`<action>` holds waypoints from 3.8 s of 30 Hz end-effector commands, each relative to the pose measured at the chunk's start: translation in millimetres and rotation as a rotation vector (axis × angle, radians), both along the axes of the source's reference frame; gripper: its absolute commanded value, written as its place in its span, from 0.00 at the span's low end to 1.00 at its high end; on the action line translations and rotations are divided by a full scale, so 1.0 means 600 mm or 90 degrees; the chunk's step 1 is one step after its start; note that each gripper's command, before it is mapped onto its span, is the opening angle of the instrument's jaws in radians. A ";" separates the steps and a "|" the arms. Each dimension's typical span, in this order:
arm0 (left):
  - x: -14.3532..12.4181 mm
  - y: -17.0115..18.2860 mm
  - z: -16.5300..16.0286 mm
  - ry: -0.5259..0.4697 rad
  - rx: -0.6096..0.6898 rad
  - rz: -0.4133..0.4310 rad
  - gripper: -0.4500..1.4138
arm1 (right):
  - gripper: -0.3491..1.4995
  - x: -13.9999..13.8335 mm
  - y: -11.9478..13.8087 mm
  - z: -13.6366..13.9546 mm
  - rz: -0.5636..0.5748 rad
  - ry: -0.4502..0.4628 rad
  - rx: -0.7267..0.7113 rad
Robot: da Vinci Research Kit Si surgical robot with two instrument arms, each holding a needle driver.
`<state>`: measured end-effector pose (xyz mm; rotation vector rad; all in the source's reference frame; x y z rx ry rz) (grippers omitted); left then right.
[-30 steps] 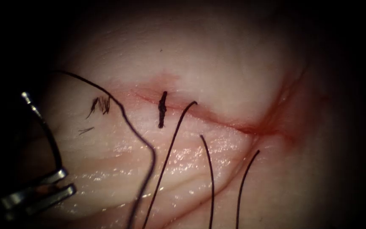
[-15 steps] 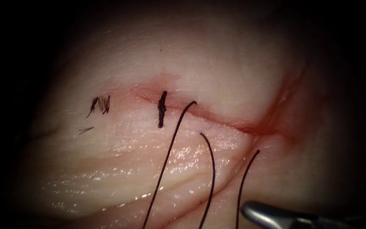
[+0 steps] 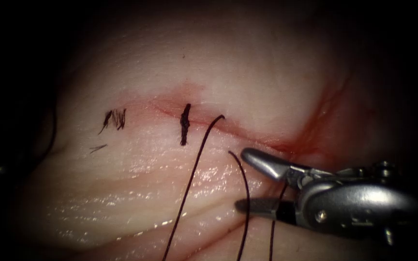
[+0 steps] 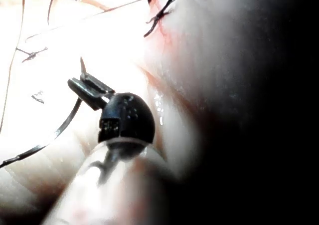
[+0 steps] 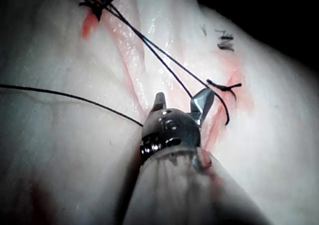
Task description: Wound Closure
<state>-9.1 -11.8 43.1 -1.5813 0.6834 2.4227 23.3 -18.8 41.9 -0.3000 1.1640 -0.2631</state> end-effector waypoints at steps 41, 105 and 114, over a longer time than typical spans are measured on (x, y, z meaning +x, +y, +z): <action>-0.0051 -0.0013 0.0013 -0.012 0.002 0.014 0.00 | 0.41 0.0011 -0.0204 -0.0312 -0.167 0.062 -0.004; -0.0070 -0.0019 0.0025 -0.015 0.007 0.021 0.00 | 0.00 -0.0021 -0.0078 -0.0104 -0.047 0.068 0.065; -0.0073 -0.0020 0.0026 -0.015 0.010 0.020 0.00 | 0.00 -0.0022 -0.0163 -0.0191 -0.123 0.062 0.065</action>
